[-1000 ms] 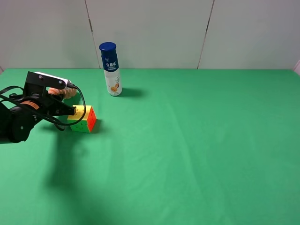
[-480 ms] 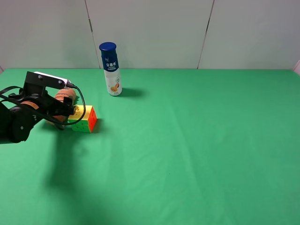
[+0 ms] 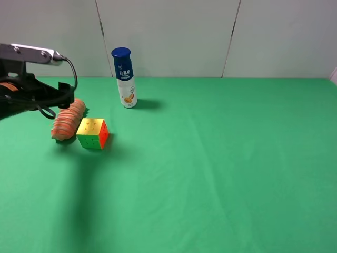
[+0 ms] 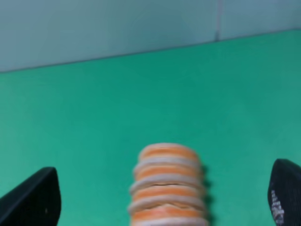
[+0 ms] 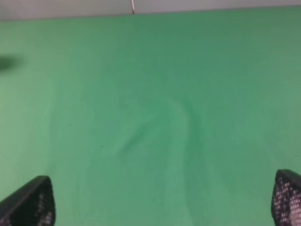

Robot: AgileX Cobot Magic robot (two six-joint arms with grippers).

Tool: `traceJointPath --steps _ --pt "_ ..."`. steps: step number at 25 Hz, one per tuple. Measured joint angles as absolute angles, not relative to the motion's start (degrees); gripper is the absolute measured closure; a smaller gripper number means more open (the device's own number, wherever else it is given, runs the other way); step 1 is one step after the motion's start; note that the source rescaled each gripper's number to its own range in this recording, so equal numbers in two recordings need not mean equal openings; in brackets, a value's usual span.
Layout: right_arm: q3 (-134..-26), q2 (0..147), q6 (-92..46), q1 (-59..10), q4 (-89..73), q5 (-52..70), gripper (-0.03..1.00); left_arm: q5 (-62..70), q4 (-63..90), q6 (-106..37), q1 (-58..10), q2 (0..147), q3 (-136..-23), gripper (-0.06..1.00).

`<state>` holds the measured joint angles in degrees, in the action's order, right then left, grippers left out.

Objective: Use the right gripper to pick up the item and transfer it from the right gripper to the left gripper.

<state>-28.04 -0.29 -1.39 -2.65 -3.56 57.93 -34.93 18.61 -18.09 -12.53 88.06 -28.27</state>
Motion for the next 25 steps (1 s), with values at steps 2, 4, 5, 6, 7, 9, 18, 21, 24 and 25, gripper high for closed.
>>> traceJointPath --steps 2,4,5,6,7,9,18,21,24,25 --pt "-28.04 -0.29 -1.39 -2.65 -3.56 57.93 -0.03 -26.19 19.92 -19.38 -12.53 82.60 -29.23 -0.03" --pt "-28.04 -0.29 -1.39 -2.65 -3.56 57.93 -0.03 -17.79 20.69 -21.46 -12.53 76.91 -30.61 -0.03" --pt "-28.04 -0.29 -1.39 -2.65 -3.56 57.93 -0.03 -13.44 20.69 -22.37 -12.53 74.61 -31.50 -0.03" --pt "-28.04 -0.29 -1.39 -2.65 -3.56 57.93 -0.03 -9.34 20.69 -22.91 -12.53 71.89 -32.22 -0.03" --pt "-28.04 -0.29 -1.39 -2.65 -3.56 57.93 -0.03 -5.39 20.69 -23.14 -12.53 69.30 -33.10 -0.03" --pt "-28.04 -0.29 -1.39 -2.65 -3.56 57.93 -0.03 2.00 20.69 -23.26 -12.53 64.99 -35.00 -0.03" --pt "-28.04 -0.29 -1.39 -2.65 -3.56 57.93 -0.03 28.32 6.72 -6.04 -12.53 50.76 -41.72 -0.03" --pt "-28.04 -0.29 -1.39 -2.65 -3.56 57.93 -0.03 32.69 1.21 0.00 -12.53 46.25 -41.77 -0.02" --pt "-28.04 -0.29 -1.39 -2.65 -3.56 57.93 -0.03 37.03 -1.46 1.58 -12.53 41.90 -41.77 -0.01" --pt "-28.04 -0.29 -1.39 -2.65 -3.56 57.93 -0.03 38.51 -1.74 1.65 -12.53 40.19 -41.77 -0.01"
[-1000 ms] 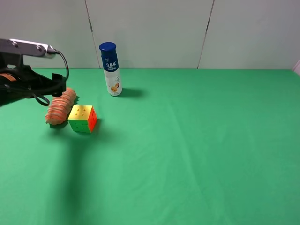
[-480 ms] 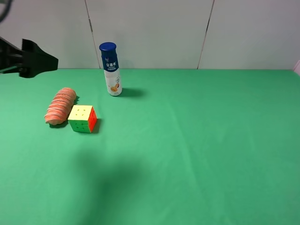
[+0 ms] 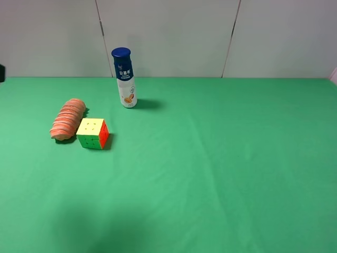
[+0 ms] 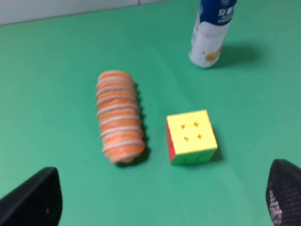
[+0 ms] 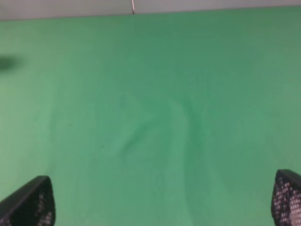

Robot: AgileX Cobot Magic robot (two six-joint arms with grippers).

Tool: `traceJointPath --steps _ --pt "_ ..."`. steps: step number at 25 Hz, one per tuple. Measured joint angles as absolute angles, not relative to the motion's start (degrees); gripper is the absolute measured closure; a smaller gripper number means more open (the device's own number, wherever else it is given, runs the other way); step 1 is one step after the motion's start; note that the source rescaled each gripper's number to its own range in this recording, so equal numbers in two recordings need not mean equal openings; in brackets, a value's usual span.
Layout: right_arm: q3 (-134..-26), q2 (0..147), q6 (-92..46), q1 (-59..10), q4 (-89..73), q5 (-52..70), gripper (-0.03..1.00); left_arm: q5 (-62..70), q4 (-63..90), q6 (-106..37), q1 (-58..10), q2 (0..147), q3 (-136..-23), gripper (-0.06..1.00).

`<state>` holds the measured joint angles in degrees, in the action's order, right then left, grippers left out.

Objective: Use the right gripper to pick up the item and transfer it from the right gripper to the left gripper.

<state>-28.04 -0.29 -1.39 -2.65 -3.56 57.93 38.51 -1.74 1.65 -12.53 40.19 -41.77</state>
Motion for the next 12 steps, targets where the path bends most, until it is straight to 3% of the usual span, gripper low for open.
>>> traceJointPath --steps 12 --pt "-28.04 -0.29 -1.39 -2.65 -3.56 57.93 -0.03 54.27 -5.20 1.82 -12.53 18.54 -41.78 -0.01"
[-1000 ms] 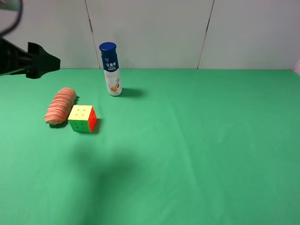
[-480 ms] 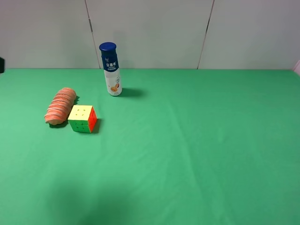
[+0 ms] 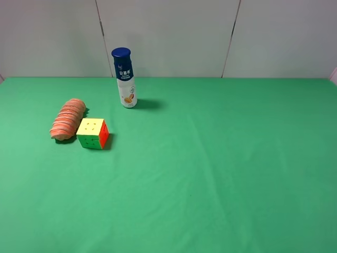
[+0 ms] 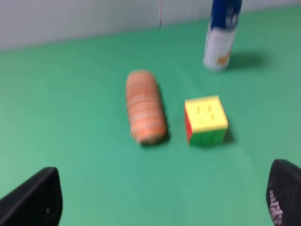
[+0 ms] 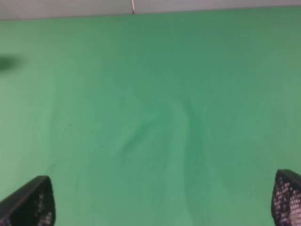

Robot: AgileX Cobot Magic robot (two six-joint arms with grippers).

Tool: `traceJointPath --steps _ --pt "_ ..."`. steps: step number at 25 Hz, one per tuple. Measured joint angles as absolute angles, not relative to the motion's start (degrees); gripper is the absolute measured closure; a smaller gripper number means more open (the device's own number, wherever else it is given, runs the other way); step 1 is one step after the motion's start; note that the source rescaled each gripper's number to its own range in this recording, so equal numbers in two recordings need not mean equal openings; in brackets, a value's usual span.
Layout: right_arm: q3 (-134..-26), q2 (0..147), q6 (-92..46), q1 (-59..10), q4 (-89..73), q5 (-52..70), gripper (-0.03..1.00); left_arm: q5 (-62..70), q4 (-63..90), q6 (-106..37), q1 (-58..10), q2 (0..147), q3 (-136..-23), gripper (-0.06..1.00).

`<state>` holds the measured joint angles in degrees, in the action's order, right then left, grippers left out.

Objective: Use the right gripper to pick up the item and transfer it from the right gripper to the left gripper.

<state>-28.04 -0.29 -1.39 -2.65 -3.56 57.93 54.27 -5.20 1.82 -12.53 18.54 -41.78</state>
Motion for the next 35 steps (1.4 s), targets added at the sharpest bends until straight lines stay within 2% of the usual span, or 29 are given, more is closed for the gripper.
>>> traceJointPath --steps 6,20,31,35 --pt "-28.04 -0.29 -1.39 -2.65 -3.56 57.93 -0.03 67.61 -5.46 1.82 -12.53 12.29 -41.64 -0.01" --pt "-28.04 -0.29 -1.39 -2.65 -3.61 57.93 -0.03 62.21 -2.85 3.29 -12.53 2.64 -28.74 -0.01" --pt "-28.04 -0.29 -1.39 -2.65 -4.00 57.87 -0.03 60.93 -0.55 0.53 -12.29 -0.42 -28.44 -0.01" --pt "-28.04 -0.29 -1.39 -2.65 -4.19 57.87 -0.03 60.93 -0.55 0.49 -8.11 -0.42 -28.44 -0.01"
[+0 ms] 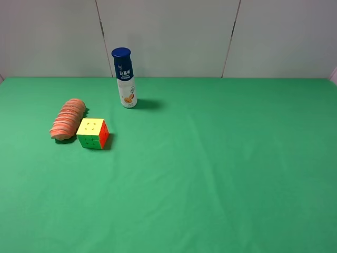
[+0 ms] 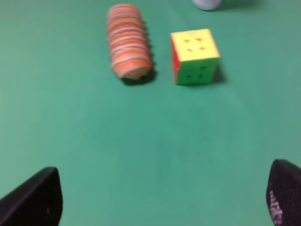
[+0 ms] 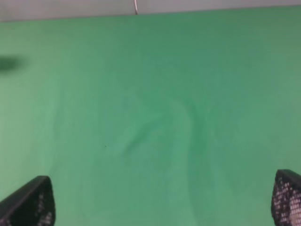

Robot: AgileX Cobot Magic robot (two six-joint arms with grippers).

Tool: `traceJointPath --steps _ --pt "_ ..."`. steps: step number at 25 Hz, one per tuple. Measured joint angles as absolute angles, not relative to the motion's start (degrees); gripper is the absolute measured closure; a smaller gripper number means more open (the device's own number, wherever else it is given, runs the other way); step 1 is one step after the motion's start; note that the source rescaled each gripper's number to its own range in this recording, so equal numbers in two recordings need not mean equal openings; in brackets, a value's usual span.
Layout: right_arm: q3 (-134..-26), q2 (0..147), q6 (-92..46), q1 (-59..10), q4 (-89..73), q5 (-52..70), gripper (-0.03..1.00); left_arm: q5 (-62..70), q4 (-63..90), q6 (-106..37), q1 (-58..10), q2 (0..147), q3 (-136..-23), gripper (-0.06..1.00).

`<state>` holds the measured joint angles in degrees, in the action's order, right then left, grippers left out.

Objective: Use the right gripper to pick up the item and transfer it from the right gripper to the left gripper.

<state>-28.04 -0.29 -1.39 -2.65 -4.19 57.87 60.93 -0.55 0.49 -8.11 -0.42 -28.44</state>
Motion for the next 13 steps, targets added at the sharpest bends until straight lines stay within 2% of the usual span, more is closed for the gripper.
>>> traceJointPath --steps 4,13 --pt "-28.04 -0.29 -1.39 -2.65 -4.24 57.87 -0.03 60.93 -0.55 0.49 -4.46 -0.42 -28.44 -0.01" --pt "-28.04 -0.29 -1.39 -2.65 -4.24 57.87 -0.03 60.91 -0.45 0.49 -4.07 -0.42 -28.44 -0.01"
